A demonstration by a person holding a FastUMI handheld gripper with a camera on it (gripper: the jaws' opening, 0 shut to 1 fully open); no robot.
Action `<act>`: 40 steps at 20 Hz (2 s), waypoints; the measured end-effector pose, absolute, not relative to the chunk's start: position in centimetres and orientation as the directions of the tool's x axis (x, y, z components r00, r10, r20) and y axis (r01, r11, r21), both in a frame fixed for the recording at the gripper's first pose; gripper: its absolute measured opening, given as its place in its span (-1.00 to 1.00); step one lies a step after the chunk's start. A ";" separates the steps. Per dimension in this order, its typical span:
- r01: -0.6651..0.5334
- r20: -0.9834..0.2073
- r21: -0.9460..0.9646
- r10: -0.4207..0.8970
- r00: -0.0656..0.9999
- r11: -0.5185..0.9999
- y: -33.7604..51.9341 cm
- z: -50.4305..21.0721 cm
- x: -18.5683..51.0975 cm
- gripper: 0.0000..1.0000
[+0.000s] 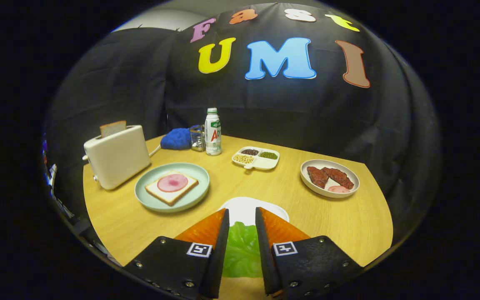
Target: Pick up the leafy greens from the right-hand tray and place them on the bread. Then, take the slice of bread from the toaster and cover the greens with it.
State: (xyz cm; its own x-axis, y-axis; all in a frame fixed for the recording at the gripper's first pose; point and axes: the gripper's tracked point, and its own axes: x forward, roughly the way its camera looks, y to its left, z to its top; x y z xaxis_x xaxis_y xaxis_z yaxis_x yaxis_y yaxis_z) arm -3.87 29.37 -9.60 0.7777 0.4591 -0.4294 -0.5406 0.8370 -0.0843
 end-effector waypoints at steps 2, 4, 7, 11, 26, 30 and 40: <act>-0.531 -0.470 -0.126 0.421 0.776 0.838 26.9 -10.9 -4.7 0.01; -0.520 -0.505 -0.159 0.383 0.773 0.839 24.7 -12.3 -5.2 0.16; -0.517 -0.523 -0.186 0.361 0.772 0.836 23.2 -13.2 -5.8 0.38; -0.532 -0.564 -0.172 0.360 0.743 0.829 23.2 -14.7 -5.6 0.58; -0.494 -0.509 0.072 0.458 0.729 0.867 24.2 -13.2 -4.9 -0.98; -0.499 -0.464 0.091 0.480 0.744 0.862 24.7 -11.3 -4.9 -0.98; -0.575 -0.395 0.147 0.580 0.712 0.805 30.7 -8.0 -5.9 -0.98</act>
State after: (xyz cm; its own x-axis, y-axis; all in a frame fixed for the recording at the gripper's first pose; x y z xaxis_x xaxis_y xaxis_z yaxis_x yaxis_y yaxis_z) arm -5.89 30.69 -8.03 0.7122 0.5804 -0.3949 -0.5747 0.8051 0.1468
